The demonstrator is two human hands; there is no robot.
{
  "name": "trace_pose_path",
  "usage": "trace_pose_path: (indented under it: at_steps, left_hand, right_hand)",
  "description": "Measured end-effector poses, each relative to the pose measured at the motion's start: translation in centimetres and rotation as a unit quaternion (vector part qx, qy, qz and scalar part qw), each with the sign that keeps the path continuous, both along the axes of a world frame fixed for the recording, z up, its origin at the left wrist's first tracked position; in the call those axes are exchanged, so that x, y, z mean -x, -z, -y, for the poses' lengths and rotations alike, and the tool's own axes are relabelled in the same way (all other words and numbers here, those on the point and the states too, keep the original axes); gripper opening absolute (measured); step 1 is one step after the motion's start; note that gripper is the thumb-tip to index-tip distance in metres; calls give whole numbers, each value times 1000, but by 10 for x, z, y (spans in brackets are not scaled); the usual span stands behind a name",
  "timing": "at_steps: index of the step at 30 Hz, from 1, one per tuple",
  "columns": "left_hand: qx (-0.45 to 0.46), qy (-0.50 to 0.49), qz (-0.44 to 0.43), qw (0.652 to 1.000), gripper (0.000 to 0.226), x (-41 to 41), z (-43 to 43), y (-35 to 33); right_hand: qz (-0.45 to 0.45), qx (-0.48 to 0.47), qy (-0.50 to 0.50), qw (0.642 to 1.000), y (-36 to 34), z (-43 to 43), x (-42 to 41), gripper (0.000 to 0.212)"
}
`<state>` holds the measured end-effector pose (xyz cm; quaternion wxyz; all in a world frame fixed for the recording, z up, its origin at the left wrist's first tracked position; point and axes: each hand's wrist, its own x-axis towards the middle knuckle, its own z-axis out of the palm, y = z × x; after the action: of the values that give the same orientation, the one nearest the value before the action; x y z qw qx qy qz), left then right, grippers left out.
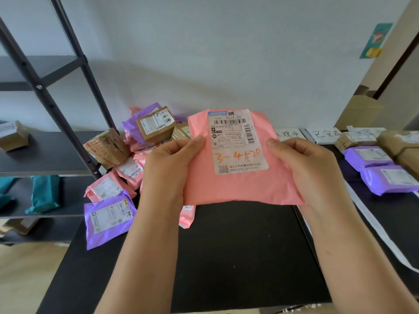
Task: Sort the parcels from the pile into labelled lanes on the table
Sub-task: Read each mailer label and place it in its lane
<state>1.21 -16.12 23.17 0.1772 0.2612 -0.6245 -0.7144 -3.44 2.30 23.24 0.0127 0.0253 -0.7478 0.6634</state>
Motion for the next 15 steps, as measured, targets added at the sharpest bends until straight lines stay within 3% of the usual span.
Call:
trace_pose_path:
  at_steps: [4,7,12,15]
  left_hand:
    - [-33,47,15,998,14,-1,7,2]
    - [-30,54,14,998,13,-1,9,4]
    - [1,67,10,998,15,0,11,8]
    - [72,81,-2,994,15,2,11,12]
  right_hand:
    - [88,120,-25,989,-5,-1,0,18]
    - [106,137,-31,984,-5,0,-1,19]
    - [77,81,-20,993,-2,-2,-2,17]
    - [43,7,7,999,2,-5,-3,23]
